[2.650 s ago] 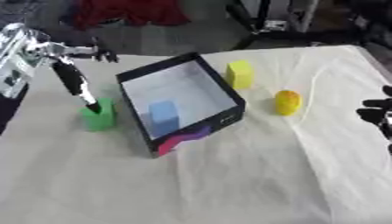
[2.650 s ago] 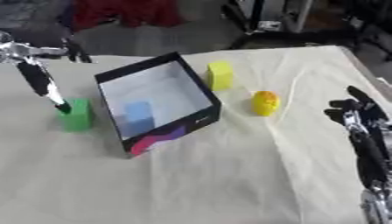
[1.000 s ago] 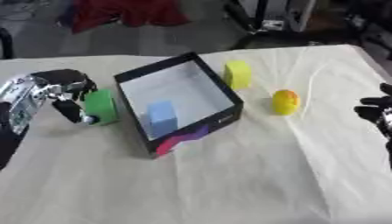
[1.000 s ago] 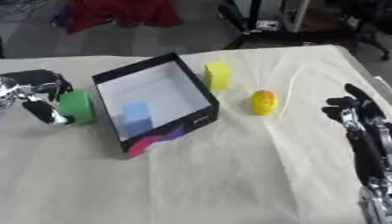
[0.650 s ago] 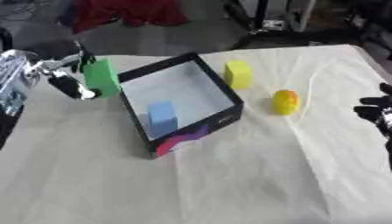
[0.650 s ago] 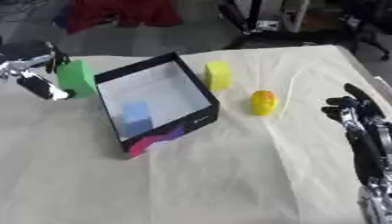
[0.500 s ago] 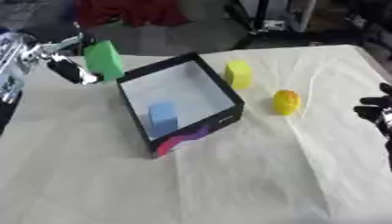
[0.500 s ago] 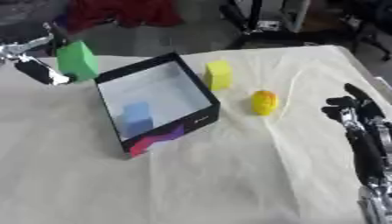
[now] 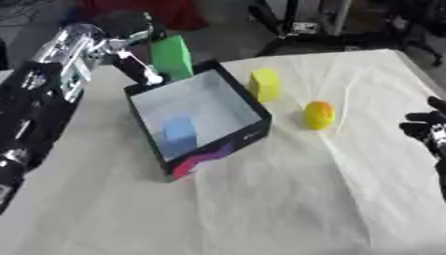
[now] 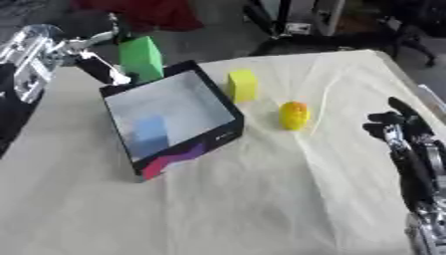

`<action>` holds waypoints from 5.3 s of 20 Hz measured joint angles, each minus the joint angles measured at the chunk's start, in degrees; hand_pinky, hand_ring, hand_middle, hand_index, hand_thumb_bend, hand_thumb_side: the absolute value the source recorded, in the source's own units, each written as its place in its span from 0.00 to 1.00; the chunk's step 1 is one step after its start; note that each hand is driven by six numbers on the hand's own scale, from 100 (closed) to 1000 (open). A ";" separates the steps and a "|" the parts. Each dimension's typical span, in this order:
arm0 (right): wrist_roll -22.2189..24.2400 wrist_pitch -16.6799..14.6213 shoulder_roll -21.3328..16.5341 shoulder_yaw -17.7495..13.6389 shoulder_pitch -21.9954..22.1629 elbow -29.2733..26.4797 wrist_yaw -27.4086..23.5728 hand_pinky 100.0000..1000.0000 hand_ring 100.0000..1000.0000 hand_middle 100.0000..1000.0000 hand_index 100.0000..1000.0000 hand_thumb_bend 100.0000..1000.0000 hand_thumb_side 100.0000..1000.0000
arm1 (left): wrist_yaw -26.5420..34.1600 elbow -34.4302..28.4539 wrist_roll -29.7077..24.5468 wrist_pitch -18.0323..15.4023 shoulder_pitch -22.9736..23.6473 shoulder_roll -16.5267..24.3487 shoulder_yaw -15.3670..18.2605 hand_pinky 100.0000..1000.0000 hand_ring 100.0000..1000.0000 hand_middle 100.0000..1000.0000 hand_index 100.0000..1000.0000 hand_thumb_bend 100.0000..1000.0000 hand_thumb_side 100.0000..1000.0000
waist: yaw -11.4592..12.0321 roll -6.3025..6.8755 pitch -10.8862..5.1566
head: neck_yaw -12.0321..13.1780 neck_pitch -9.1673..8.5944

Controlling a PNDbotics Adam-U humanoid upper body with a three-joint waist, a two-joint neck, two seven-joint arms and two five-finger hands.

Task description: Pick up objects on the table and place them in the box.

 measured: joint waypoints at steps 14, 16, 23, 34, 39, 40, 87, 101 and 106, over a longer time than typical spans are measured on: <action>0.61 0.00 0.03 0.49 -0.21 0.04 -0.30 0.78 0.67 0.63 0.91 0.00 0.63 | -9.52 8.25 9.35 1.55 0.89 -6.99 1.41 0.74 0.67 0.71 0.85 0.87 0.59 | -0.67 -0.02 0.00 | -0.55 0.00; 0.56 -0.03 0.03 0.46 -0.21 0.05 -0.30 0.78 0.67 0.63 0.91 0.00 0.63 | -6.75 6.77 9.85 1.34 1.22 -5.78 1.47 0.73 0.66 0.70 0.85 0.86 0.59 | -0.45 -0.01 0.00 | -0.61 0.00; 0.00 -0.10 0.02 -0.11 -0.19 0.25 -0.25 0.78 0.67 0.63 0.91 0.00 0.62 | 15.23 -11.32 9.80 4.81 3.80 5.35 2.32 0.68 0.62 0.66 0.83 0.84 0.60 | 0.88 0.00 0.00 | -1.10 0.00; -0.09 0.26 -8.31 -0.26 -5.92 0.99 1.46 0.78 0.68 0.63 0.91 0.00 0.53 | 48.38 -40.82 19.06 16.25 31.19 10.58 12.99 0.59 0.56 0.59 0.79 0.84 0.59 | 2.84 0.00 0.00 | -1.32 0.00; 3.01 1.00 -17.76 2.93 -13.27 5.59 3.23 0.78 0.70 0.66 0.92 0.00 0.49 | 55.27 -43.14 22.89 17.83 42.38 4.92 15.08 0.58 0.55 0.59 0.80 0.84 0.60 | 3.92 0.00 0.00 | -2.08 0.00; 3.95 0.98 -19.24 3.83 -14.76 7.12 3.63 0.79 0.70 0.67 0.92 0.00 0.49 | 55.90 -43.14 23.26 17.87 43.95 3.74 15.21 0.58 0.55 0.59 0.79 0.83 0.60 | 4.20 -0.02 0.00 | -2.21 0.00; 29.69 -11.45 -11.70 10.03 -39.52 54.95 29.03 0.83 0.82 0.79 0.95 0.11 0.65 | 57.71 -42.74 22.68 18.27 50.97 -8.02 16.56 0.57 0.55 0.58 0.79 0.71 0.64 | 7.44 0.01 0.06 | -4.18 0.00; 37.28 -13.92 -12.38 10.07 -39.52 52.85 38.21 0.84 0.84 0.81 0.93 0.00 0.25 | 57.69 -42.74 22.49 18.30 50.97 -8.45 16.56 0.57 0.55 0.58 0.79 0.71 0.65 | 7.37 0.01 0.06 | -4.27 0.00; 37.62 -14.93 -12.62 10.06 -39.53 52.47 43.00 0.83 0.82 0.77 0.86 0.00 0.06 | 57.69 -42.74 22.47 18.30 51.00 -8.46 16.56 0.58 0.55 0.58 0.79 0.71 0.65 | 7.37 0.01 0.06 | -4.33 0.00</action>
